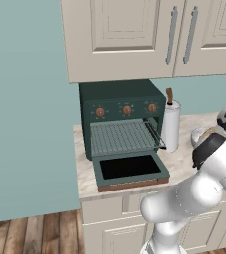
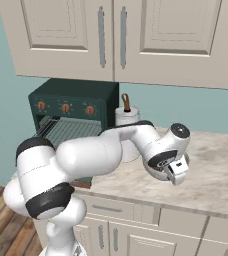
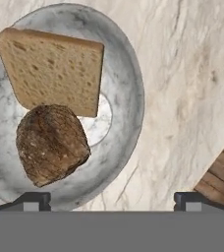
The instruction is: Pick up the heated bread from the toaster oven and place it in the bowl. Then move the bread bowl to the dining counter.
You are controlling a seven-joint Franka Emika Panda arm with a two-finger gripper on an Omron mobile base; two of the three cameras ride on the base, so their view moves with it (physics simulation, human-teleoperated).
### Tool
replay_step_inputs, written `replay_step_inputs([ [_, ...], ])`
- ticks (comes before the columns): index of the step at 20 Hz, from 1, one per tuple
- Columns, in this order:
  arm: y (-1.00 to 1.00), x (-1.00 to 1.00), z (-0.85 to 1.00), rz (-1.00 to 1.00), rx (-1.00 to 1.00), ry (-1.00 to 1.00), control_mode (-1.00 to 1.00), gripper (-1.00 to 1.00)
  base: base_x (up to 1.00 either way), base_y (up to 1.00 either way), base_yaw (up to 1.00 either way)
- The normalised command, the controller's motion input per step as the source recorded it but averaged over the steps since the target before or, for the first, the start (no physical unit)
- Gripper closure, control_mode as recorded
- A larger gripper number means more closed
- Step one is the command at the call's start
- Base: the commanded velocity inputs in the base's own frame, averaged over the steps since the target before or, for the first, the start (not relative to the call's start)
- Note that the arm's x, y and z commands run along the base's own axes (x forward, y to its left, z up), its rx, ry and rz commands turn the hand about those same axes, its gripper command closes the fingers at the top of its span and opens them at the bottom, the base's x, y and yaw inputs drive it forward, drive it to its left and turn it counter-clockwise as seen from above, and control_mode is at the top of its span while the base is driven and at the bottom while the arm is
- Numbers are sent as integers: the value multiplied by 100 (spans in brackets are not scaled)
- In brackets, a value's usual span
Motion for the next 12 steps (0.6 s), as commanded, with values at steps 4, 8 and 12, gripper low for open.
replay_step_inputs([
  [4, -5, 24, -50, -1, 8, 10, -100, -100, 0, 0, 0],
  [8, -7, 30, -34, -1, 7, 4, -100, -100, 0, 0, 0],
  [12, -6, 24, -23, -3, 3, 2, -100, -100, 0, 0, 0],
])
